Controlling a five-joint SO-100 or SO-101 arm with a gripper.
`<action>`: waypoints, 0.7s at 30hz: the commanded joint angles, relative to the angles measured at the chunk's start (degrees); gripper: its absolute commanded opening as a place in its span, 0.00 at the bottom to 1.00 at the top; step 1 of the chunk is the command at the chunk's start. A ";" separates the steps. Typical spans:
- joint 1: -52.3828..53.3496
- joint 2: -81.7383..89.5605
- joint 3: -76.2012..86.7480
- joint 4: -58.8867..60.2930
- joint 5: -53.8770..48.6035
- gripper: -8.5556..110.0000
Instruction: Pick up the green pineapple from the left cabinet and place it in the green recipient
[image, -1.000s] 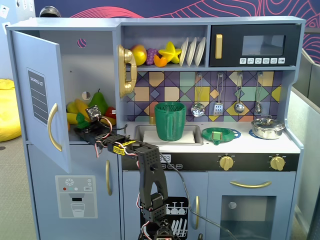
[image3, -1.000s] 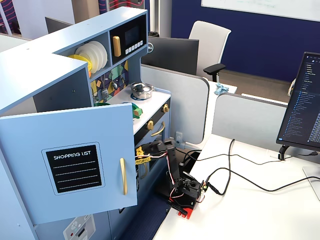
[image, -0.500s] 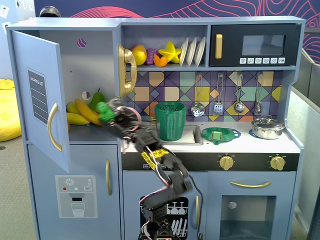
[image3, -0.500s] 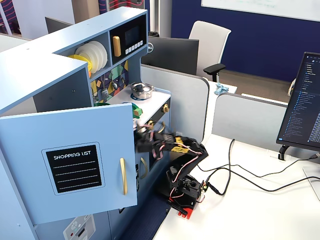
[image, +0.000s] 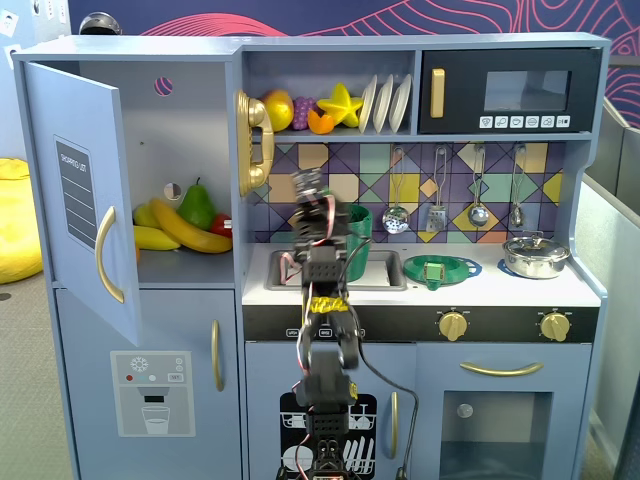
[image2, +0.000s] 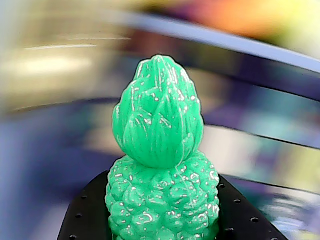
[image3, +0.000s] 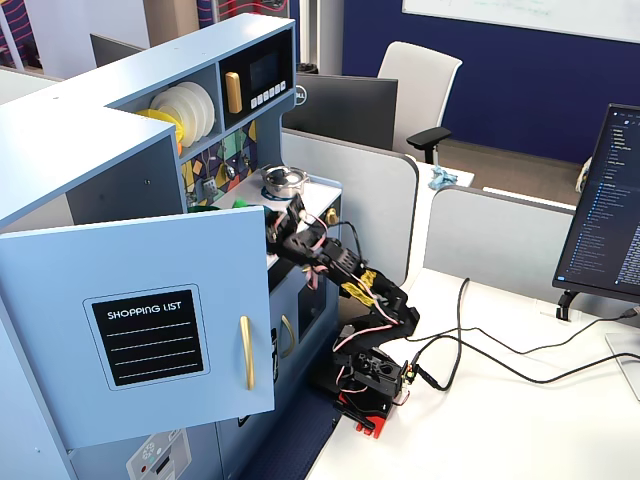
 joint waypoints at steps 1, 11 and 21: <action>7.47 -10.46 -8.26 -7.38 5.89 0.07; 7.29 -27.07 -18.72 -14.94 10.55 0.07; 2.90 -36.21 -24.70 -19.69 6.42 0.07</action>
